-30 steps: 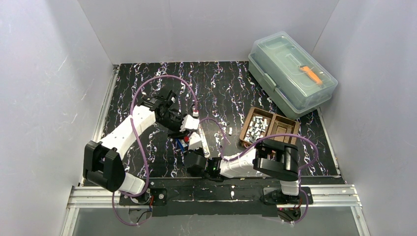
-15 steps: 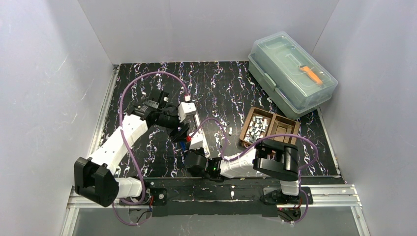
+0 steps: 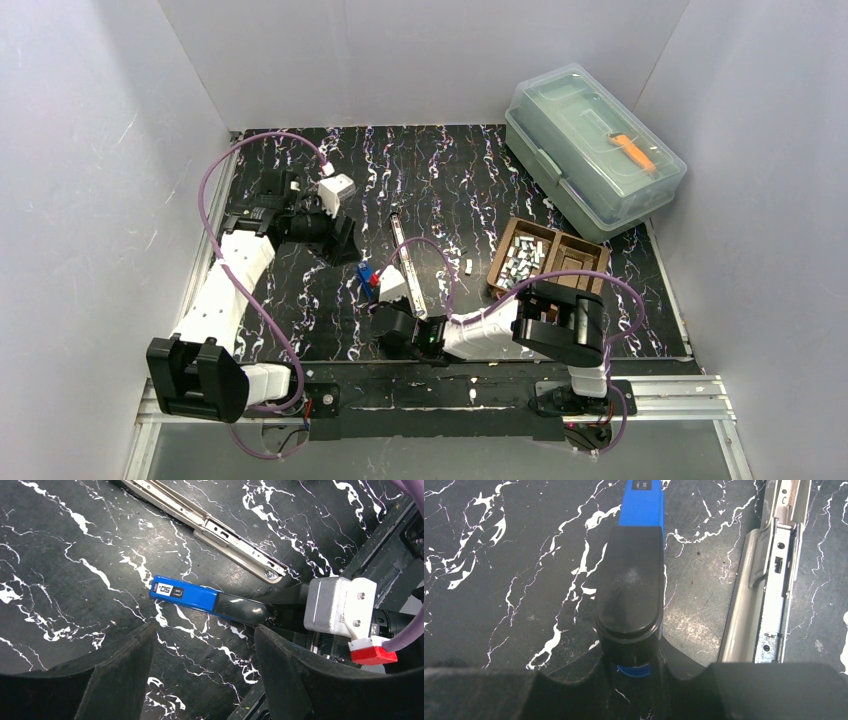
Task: Load the staples into the stapler
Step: Close the stapler at the center of the board.
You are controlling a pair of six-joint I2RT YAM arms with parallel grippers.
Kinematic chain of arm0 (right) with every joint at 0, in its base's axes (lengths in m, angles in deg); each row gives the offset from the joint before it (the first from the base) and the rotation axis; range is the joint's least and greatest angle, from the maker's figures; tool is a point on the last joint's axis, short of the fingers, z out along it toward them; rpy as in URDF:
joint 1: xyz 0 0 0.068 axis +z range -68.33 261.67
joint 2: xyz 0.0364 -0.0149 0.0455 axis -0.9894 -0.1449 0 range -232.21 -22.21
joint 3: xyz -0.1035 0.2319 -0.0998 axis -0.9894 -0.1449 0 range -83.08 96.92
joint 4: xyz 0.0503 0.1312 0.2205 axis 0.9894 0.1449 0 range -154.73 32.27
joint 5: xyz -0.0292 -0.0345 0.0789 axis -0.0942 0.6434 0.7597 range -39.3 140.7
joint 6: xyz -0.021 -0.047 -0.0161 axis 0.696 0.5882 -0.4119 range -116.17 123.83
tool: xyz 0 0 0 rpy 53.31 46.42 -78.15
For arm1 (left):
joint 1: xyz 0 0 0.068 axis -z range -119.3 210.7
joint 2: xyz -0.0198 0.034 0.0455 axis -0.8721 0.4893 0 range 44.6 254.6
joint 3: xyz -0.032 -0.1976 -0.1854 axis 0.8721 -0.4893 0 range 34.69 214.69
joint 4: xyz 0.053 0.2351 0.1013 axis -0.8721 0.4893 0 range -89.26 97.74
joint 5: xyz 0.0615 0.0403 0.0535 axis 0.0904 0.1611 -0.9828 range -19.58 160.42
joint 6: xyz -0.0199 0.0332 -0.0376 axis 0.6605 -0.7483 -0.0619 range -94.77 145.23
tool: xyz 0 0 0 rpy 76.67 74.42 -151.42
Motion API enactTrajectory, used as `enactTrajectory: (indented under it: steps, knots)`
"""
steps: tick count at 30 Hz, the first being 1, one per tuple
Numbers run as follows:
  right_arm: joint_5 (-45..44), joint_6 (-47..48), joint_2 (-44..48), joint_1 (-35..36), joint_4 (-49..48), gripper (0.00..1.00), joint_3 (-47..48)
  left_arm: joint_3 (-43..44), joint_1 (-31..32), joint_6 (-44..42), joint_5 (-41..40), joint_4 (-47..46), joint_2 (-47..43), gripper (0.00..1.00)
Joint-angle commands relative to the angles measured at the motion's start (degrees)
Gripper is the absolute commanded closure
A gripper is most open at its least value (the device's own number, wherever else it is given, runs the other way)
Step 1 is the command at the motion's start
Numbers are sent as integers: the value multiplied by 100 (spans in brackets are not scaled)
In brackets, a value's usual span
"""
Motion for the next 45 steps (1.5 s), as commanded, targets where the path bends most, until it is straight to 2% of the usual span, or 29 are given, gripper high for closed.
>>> enactTrajectory:
  steps: [1,5,13,18,23,27,33,38,45]
  knots:
    - [76,104,-16,-5,-42,63,213,72,-117,60,-57,208,-199,30]
    - [158,134,-26,-5,-40,58,221,-83,-134,72,-232,262,-227,30]
    - [414,260,87,4,41,42,275,-69,-144,170,-268,236,-159,31]
    - [649,365,375,4,450,30,437,-112,-144,123,-314,254,-63,31]
    - [857,433,663,4,687,23,477,-174,-144,102,-309,221,32,31]
    - [977,371,1115,4,923,21,342,-229,-144,63,-213,179,130,31]
    - [747,160,2344,-46,1517,33,-161,-379,-52,-259,-25,46,340,32]
    - [321,-333,3113,-157,2205,34,-628,-567,322,-485,-170,-126,401,32]
    - [547,-1031,3141,-417,2673,32,-1038,-655,1001,-920,-698,-431,645,33]
